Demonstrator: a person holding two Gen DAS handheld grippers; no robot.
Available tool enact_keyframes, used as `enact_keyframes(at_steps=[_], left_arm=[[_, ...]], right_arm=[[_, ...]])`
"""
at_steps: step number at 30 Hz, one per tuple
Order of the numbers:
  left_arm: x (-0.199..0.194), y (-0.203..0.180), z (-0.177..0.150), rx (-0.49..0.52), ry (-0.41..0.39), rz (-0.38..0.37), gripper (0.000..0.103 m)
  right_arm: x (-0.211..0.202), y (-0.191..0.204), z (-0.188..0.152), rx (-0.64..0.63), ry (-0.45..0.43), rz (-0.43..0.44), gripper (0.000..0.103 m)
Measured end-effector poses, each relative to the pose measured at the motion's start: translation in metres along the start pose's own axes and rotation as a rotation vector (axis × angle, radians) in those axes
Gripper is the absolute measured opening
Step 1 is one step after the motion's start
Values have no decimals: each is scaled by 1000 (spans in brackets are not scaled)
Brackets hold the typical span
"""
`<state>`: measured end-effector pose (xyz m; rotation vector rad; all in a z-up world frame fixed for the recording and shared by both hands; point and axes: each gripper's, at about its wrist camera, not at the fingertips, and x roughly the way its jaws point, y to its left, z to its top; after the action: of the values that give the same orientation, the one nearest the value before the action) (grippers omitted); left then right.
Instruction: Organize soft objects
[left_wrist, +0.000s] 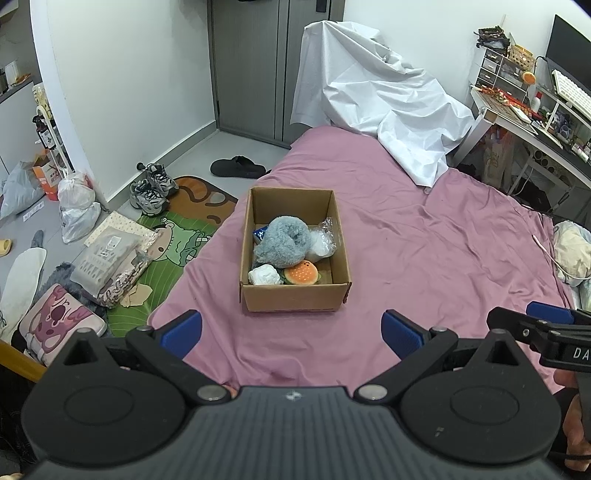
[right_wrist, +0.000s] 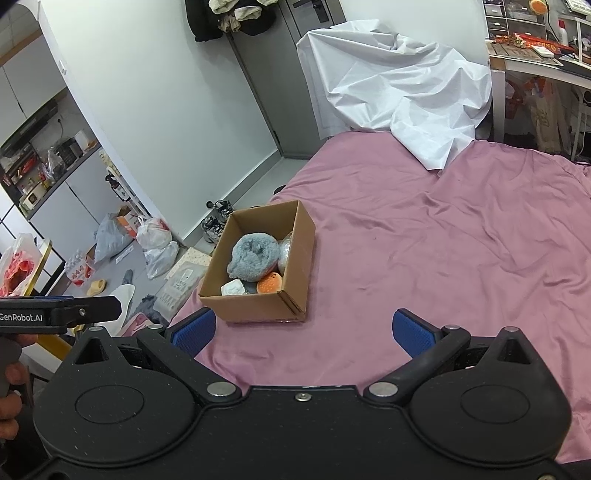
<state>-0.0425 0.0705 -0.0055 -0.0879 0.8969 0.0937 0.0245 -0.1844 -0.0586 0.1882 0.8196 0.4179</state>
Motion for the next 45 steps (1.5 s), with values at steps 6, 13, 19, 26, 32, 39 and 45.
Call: enact_keyframes(at_steps=[6, 13, 19, 26, 32, 39, 45], left_arm=[[-1, -3, 0, 9, -3, -6, 102], [0, -3, -1, 8, 0, -1, 102], [-1, -2, -1, 11, -1, -3, 102], [0, -2, -1, 12, -1, 0, 102], [0, -2, 0, 11, 5, 0, 102], [0, -2, -1, 16, 4, -1, 102], [-2, -4, 0, 23, -7, -6, 102]], right_arm=[[0, 0, 0, 6, -1, -6, 103], [0, 0, 0, 6, 1, -12, 103], [0, -1, 1, 5, -6, -15, 103], [2, -1, 0, 11, -7, -21, 103], [3, -1, 1, 9, -6, -21, 103], [3, -2, 0, 12, -9, -23, 103], [3, -3, 0, 12, -9, -25, 103]])
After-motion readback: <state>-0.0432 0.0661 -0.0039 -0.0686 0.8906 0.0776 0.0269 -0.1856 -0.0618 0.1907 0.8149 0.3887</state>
